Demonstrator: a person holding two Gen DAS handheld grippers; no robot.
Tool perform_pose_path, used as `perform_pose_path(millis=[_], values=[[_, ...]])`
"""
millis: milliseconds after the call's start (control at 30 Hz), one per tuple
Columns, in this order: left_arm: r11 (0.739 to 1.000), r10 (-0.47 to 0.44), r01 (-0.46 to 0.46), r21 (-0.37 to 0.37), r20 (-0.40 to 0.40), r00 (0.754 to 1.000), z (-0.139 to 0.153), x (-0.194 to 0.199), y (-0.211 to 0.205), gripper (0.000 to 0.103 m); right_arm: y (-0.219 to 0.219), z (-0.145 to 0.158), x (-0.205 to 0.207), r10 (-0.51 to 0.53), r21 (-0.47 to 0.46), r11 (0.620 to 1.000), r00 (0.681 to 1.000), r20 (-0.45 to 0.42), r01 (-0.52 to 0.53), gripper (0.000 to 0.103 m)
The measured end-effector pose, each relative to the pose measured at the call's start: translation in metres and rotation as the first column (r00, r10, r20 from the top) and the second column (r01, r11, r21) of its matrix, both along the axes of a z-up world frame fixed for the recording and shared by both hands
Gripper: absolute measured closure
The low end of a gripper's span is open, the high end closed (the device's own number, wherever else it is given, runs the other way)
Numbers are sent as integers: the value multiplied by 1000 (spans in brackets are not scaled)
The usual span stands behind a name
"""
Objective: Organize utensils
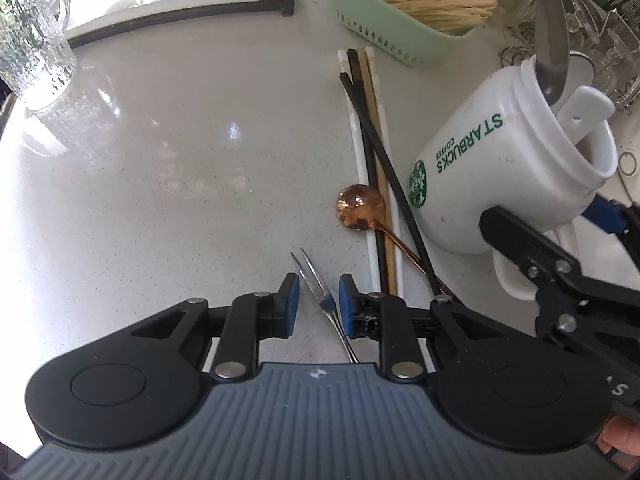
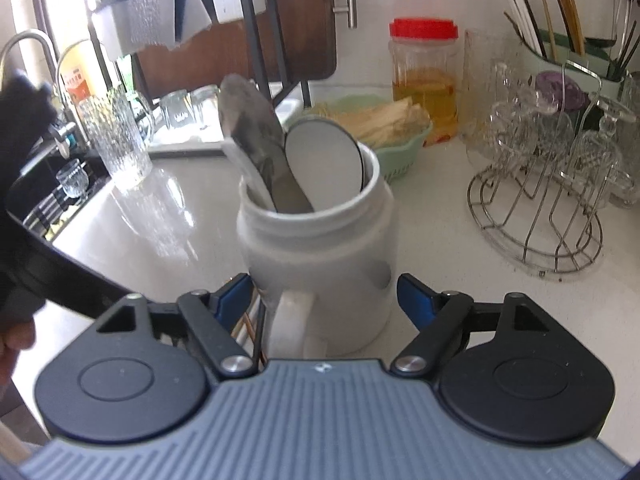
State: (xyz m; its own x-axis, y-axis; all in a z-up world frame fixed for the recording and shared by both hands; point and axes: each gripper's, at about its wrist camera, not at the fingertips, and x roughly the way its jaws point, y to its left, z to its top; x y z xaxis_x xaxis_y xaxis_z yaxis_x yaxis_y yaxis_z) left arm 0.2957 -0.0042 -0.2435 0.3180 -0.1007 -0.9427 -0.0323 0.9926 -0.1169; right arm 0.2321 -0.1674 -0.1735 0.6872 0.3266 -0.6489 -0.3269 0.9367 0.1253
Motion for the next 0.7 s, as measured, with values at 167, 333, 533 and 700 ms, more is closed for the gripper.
perform_pose_path(millis=[167,333,533,700], values=[[1000,17,-17,14,2,1000,0,1,3,78,0,2,3,8,10,1000,1000,15,-8,16],[999,13,-13,31,13,1000,0,5,2,89,-2,2,9,-4,32,999,1000,1,4,15],[999,8,-9,36,31,999,5,4,7,93,2,1,12,0,19,1000,1000,-5,0,15],[999,-3,1,33,79,997,22,0,9,93,2,1,15,-1,33,999,1000,-8,1,13]])
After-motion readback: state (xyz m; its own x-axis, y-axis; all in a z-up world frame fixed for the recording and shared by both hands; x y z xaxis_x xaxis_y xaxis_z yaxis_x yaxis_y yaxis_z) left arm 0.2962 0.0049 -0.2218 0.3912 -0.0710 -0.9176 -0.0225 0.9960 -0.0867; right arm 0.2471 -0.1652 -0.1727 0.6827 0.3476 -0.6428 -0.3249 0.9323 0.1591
